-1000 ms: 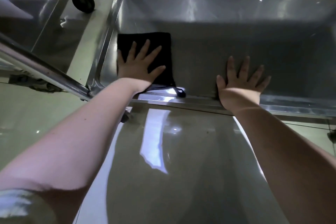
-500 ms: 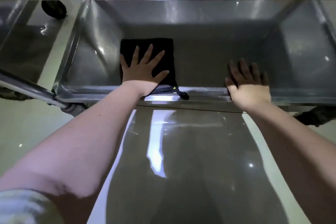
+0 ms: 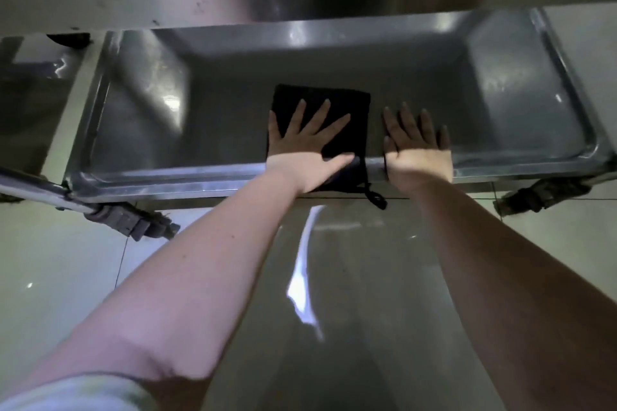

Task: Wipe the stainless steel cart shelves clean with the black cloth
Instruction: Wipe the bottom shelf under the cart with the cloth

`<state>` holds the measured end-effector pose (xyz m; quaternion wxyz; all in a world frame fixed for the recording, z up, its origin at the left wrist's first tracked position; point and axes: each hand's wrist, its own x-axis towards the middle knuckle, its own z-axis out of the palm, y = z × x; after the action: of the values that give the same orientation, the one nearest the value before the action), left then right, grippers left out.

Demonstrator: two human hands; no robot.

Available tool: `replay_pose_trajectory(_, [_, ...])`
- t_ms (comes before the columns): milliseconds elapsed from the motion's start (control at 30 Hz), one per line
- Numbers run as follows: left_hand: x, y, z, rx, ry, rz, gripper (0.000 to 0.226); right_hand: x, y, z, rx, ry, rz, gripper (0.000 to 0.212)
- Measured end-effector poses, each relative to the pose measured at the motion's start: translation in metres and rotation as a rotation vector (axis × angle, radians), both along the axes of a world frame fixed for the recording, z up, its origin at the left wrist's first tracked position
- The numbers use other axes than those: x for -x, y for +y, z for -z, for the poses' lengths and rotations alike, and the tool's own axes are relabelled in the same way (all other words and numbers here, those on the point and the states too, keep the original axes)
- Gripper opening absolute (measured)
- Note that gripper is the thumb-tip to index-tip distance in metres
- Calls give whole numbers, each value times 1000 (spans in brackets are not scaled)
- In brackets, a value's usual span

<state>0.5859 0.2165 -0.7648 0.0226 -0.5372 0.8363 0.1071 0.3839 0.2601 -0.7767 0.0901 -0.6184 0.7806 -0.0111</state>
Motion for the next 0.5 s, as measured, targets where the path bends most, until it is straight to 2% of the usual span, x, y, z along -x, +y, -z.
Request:
replay_pose_trajectory(167, [-136, -18, -2, 3, -89, -222, 73, -8, 0, 3, 13, 5, 2, 55])
replay_pose_trajectory(233, [-161, -20, 0, 7, -104, -254, 71, -15, 0, 4, 17, 12, 9, 55])
replay_pose_trajectory(367, [-138, -18, 1, 20, -113, -308, 69, -23, 1, 4, 8, 21, 12, 56])
replay_pose_trajectory(500, [-46, -1, 2, 25, -73, -124, 69, -29, -1, 3, -25, 18, 43, 57])
